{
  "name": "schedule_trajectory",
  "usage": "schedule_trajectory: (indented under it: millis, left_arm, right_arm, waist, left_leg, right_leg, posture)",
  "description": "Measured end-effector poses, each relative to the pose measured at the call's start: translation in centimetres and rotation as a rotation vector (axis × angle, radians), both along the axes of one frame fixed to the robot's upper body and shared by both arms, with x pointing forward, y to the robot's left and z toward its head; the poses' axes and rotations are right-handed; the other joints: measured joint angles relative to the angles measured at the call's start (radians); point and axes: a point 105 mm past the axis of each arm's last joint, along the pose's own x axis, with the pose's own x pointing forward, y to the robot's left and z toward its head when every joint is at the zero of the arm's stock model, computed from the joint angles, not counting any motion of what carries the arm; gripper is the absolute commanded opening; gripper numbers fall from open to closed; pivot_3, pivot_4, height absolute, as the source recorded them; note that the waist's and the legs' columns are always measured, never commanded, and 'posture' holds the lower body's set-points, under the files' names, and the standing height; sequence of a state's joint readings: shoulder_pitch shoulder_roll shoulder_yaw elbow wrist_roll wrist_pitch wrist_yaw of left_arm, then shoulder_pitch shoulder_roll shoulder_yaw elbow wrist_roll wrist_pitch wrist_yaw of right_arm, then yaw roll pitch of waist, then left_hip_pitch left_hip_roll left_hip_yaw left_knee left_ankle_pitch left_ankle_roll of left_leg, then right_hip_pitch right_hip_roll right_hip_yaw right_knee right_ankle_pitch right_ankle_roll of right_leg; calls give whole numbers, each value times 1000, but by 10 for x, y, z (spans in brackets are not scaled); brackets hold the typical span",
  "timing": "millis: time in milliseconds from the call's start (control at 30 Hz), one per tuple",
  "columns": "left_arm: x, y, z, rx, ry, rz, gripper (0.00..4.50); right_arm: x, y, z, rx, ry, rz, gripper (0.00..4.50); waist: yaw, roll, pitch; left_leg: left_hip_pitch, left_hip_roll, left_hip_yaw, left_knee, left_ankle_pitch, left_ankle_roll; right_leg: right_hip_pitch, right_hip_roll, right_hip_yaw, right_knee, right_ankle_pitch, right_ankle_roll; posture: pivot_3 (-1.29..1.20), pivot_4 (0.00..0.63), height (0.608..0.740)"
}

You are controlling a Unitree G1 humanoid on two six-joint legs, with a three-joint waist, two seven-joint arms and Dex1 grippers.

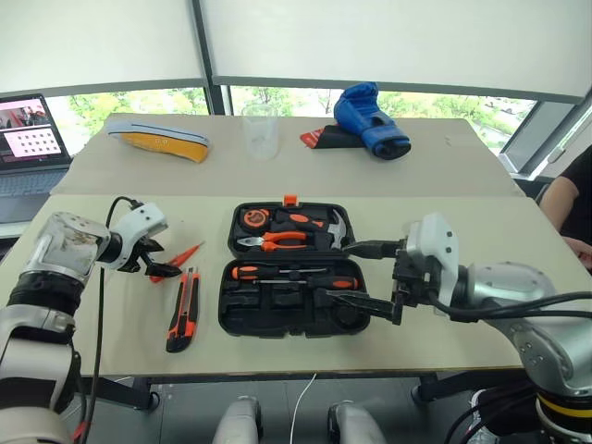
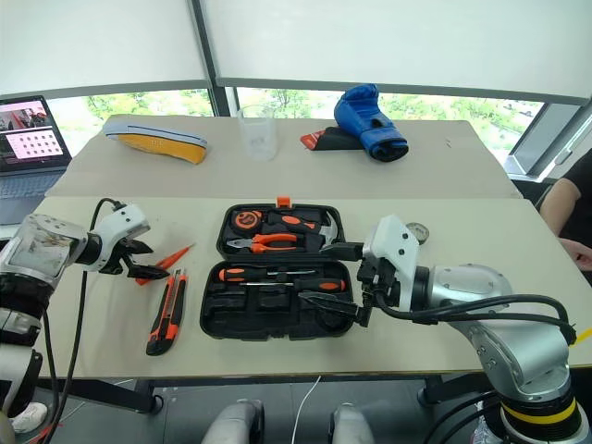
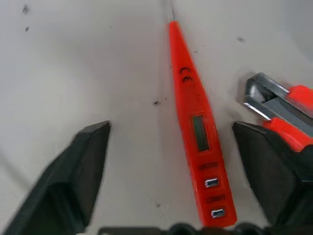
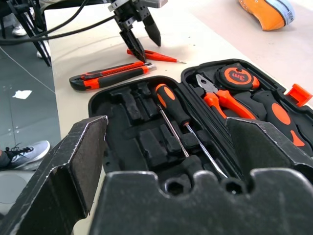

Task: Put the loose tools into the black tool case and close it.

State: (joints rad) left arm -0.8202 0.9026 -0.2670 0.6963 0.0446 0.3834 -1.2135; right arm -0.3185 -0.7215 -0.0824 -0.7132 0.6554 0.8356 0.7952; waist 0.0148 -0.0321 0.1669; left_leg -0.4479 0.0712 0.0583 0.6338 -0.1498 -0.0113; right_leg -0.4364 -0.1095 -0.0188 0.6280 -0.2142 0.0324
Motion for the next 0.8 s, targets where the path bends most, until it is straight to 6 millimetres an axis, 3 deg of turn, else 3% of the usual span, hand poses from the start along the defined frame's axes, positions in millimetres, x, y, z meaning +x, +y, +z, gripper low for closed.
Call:
schedule_trajectory:
  millis: [267,400,500,600,733,800]
  left_arm:
    - [4,-1,-7,-36,-10,-22,433]
    - [9,-10,14,-110,-87,-98,433]
    - [5,-42,63,-208,-177,-319,433]
    - [-8,-74,87,-199,-185,-518,433]
    - [-24,-124,63,-164,-80,-729,433]
    - [-31,-137,46,-165,-10,-765,433]
  right_arm:
    - [-4,-9,6,9,6,-13,4500]
    - [-14,-16,6,0,45,10,4500]
    - [-22,-18,6,-17,68,37,4500]
    - [-24,-20,2,-32,86,34,4500]
    - [-23,-20,3,-30,72,15,4500]
    - [-22,-20,4,-28,65,5,4500]
  waist:
    - [-4,0,0]
    - [-2,-4,2]
    - [7,-6,3]
    - [5,-6,3]
    - [7,-6,3]
    - [6,-6,4]
  left_leg:
    - [8,0,-2,-1,-5,-9]
    - [4,0,-2,1,-5,-9]
    - [-4,0,-3,6,-4,-8]
    - [-8,-2,-1,9,1,1]
    - [-11,-4,-1,9,0,3]
    - [-12,-3,-2,9,0,3]
  right_leg:
    - [4,0,-1,0,4,-2]
    - [3,0,-1,0,7,-2]
    - [0,0,-1,-1,7,-2]
    - [0,-1,5,-2,6,0]
    - [-1,0,6,-3,8,6]
    - [-2,1,6,-2,7,7]
  posture:
    - [0,150,740]
    - [0,150,740]
    - [0,150,740]
    - [0,150,740]
    - [0,150,740]
    - [0,150,740]
